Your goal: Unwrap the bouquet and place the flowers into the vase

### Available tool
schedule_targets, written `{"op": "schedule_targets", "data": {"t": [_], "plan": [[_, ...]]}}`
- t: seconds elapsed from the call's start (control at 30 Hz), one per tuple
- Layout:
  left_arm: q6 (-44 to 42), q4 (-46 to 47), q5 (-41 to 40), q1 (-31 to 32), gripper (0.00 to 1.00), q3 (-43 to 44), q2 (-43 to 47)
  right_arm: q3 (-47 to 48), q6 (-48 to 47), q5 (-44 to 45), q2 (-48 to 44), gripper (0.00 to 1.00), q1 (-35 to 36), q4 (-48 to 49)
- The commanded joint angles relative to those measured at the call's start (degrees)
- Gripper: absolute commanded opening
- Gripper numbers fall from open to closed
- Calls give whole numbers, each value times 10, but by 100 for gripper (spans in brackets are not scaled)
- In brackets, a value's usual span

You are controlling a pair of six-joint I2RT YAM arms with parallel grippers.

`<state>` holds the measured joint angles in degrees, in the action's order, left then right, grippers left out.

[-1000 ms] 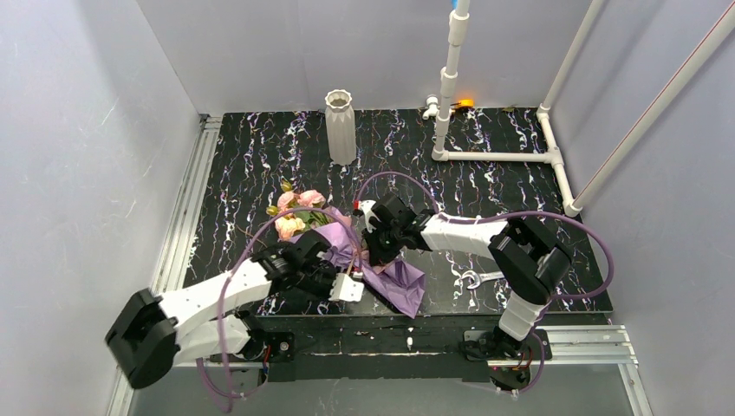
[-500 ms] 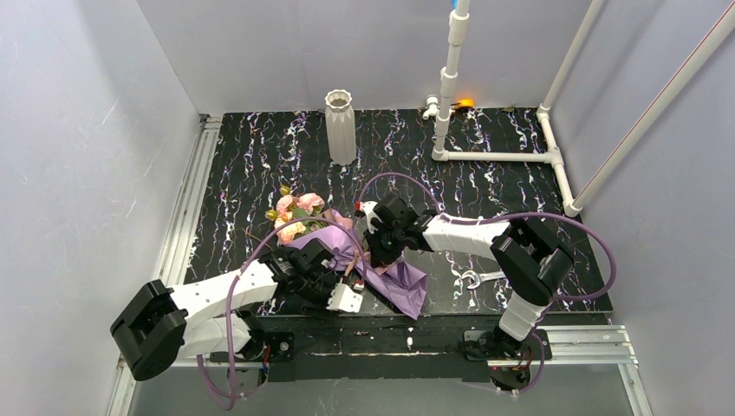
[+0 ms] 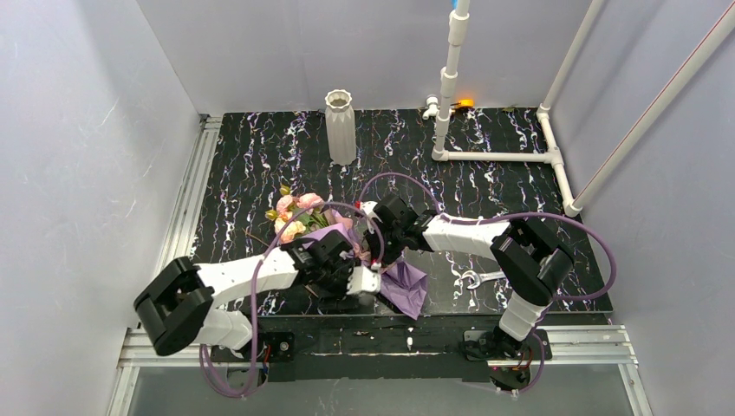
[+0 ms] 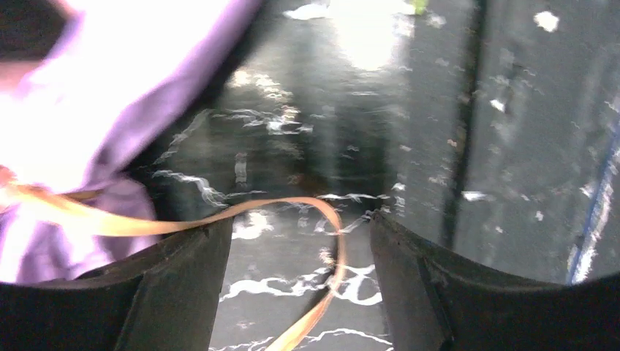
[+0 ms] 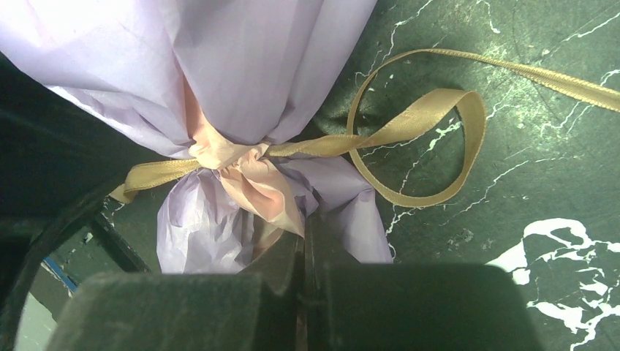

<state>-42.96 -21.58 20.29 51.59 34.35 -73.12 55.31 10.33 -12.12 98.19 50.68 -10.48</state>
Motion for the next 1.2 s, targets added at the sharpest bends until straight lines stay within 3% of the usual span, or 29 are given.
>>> {"op": "schedule_targets", "data": {"t": [0.0,0.17,0.43,0.53,0.8,0.97,1.1,1.17], "plan": [[181,-36,-81,-3,67,80,-34,-22,-7,46,-2,1,-9,-48],[347,-50,-110,-12,70,71,40,-28,3,41,-6,1,-9,-47],[529,5,-158,-24,79,22,130,-30,5,42,-13,1,-10,-53],[594,27,-174,-23,79,0,124,-40,9,47,-18,1,-11,-52],[609,162,-183,-23,73,-67,83,-48,21,48,-27,1,-28,-54],[593,233,-194,-22,71,-65,24,-44,27,38,-22,1,-30,-50],[576,259,-221,-22,54,-42,-36,-42,28,36,-17,1,-31,-47],[569,261,-208,-22,31,-29,-46,-42,28,38,-15,1,-31,-46]]}}
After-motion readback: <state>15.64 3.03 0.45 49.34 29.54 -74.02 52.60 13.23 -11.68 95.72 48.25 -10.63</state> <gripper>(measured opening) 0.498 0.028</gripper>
